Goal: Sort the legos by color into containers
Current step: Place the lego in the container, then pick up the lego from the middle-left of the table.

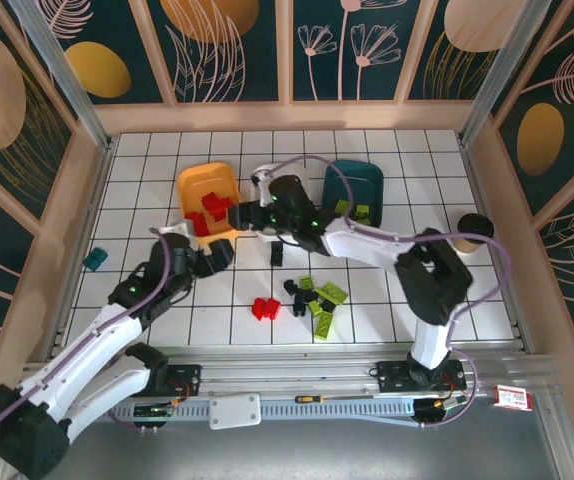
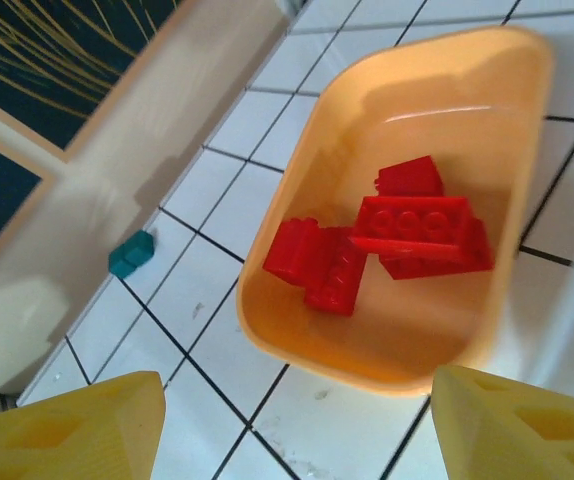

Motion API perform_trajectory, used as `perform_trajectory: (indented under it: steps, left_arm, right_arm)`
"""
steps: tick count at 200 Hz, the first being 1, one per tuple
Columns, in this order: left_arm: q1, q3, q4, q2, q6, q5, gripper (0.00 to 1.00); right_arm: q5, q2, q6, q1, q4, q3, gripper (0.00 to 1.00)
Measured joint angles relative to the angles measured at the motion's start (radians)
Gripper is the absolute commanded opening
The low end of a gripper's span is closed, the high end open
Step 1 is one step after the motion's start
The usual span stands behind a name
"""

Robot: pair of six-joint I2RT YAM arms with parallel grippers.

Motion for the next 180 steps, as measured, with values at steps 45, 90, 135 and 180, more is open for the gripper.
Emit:
perform_trajectory:
  steps: [45, 90, 135, 180]
  left_arm:
    - [-0.245, -0.046, 0.041, 0.149, -0.04, -0.03, 0.77]
    - [-0.342, -0.095, 0.099, 0.207, -0.086, 0.01, 0.64]
    - [-0.341, -0.128, 0.177, 0.27, -0.103, 0.062, 0.53]
    - [-0.341, -0.141, 0.243, 0.304, -0.108, 0.095, 0.46]
  right_arm:
    - [0.083, -0.23, 0.029, -0.06, 0.037, -0.31, 0.71]
    - [0.138, -0.362, 0.05, -0.087, 0.031, -0.458, 0.71]
    - [0.162, -0.423, 0.052, -0.089, 0.031, -0.477, 0.71]
    - [0.185, -0.438, 0.051, -0.097, 0.029, -0.478, 0.72]
